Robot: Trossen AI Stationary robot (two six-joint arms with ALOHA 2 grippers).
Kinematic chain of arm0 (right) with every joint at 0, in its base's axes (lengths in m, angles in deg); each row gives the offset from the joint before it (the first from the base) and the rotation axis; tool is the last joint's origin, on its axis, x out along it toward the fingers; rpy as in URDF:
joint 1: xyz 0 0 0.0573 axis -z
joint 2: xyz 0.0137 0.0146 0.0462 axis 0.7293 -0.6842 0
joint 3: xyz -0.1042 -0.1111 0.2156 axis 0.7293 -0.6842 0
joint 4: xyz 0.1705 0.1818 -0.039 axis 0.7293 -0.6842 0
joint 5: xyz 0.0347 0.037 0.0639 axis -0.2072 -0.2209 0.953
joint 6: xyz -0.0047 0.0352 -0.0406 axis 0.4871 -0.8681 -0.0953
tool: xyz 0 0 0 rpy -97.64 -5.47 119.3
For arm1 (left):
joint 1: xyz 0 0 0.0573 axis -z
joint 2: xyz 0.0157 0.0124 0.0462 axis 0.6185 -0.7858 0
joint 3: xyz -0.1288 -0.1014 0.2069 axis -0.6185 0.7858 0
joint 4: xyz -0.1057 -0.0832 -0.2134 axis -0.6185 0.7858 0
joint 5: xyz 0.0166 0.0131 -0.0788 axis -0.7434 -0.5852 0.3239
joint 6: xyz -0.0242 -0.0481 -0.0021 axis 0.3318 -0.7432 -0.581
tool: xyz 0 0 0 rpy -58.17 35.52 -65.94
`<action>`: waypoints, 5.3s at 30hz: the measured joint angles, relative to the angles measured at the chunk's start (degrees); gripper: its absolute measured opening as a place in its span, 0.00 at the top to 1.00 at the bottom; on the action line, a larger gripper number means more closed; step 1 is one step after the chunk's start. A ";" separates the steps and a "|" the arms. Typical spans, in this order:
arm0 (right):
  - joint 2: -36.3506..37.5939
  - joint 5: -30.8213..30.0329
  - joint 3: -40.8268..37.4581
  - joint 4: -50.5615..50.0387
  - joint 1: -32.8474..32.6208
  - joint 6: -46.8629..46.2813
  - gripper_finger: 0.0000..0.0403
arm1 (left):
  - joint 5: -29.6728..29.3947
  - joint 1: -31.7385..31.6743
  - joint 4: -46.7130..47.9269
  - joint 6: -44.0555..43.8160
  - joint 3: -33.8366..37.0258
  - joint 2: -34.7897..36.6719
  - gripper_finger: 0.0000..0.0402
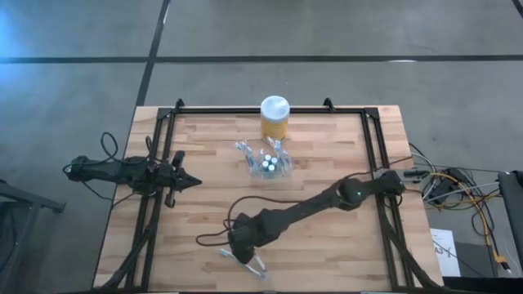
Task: Pick & Place toothbrushing station
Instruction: Put the violet toothbrush into the transparent organizer
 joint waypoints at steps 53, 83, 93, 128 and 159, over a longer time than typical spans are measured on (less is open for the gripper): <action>1.41 -6.74 -0.35 -0.97 -0.82 20.78 0.98 | -3.02 0.00 -0.09 1.64 0.04 -0.11 0.98; 69.71 -23.96 -63.61 49.56 -9.40 63.04 0.98 | -6.70 0.01 -0.49 2.84 0.04 -0.11 0.98; 90.83 -16.29 -90.70 64.37 -5.63 64.35 0.98 | -6.78 0.02 -1.05 8.09 0.04 -0.11 0.98; 139.22 -15.94 -128.66 69.80 -5.44 69.04 0.98 | -6.84 0.00 -1.60 4.68 -0.04 -0.13 0.98; 140.79 -23.88 -131.07 83.71 -5.22 70.77 0.98 | -6.88 0.00 -1.36 4.89 -0.04 -0.13 0.98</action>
